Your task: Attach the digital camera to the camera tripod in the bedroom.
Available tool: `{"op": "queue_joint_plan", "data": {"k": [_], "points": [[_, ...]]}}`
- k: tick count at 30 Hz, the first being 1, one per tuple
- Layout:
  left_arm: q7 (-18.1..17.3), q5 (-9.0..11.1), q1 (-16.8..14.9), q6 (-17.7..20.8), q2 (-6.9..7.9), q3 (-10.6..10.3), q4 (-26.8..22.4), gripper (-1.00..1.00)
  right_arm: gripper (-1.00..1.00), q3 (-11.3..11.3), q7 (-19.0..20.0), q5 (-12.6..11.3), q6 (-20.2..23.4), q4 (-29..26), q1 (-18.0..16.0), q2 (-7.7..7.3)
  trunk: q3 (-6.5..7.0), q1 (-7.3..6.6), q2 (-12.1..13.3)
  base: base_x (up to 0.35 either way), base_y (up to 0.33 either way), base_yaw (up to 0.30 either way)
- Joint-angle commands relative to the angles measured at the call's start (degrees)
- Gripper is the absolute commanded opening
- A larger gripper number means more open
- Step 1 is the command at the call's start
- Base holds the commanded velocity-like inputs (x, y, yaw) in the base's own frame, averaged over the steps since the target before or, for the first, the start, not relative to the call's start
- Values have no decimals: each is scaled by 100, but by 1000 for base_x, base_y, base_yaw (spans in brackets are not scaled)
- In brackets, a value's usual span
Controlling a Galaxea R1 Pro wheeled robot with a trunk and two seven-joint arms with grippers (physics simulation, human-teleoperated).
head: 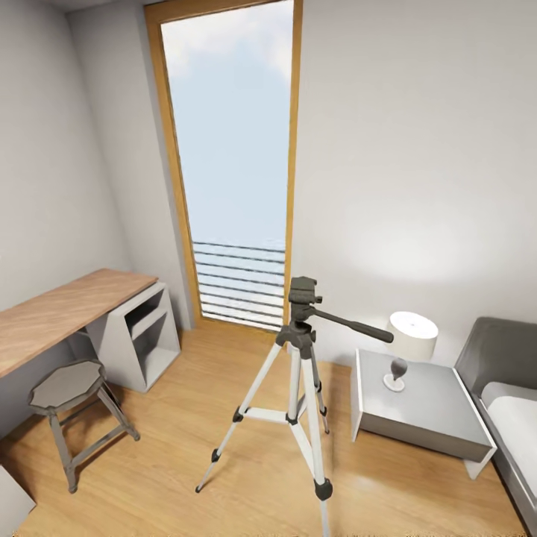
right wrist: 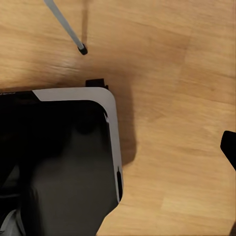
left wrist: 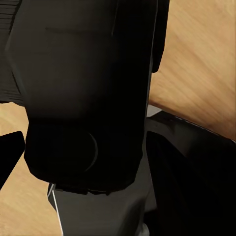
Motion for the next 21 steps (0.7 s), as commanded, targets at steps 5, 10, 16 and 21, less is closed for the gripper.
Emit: {"op": "queue_joint_plan", "data": {"k": [5,10,16,21], "points": [[-5,32,-3,-13,0,-50,2,-100,100,-46,23,11,-35,19,-9,-5,-59,3,-13,0,0,0],[-5,32,-3,-13,0,-50,3,-100,100,-46,22,11,-36,18,-9,-6,-105,3,-13,0,0,0],[-7,32,-3,-13,0,-50,3,-100,100,-46,24,11,-36,18,-9,-6,-160,3,-13,0,0,0],[-7,32,-5,-13,0,-50,2,-100,100,-46,25,11,-36,18,-9,-6,-207,3,-13,0,0,0]]}}
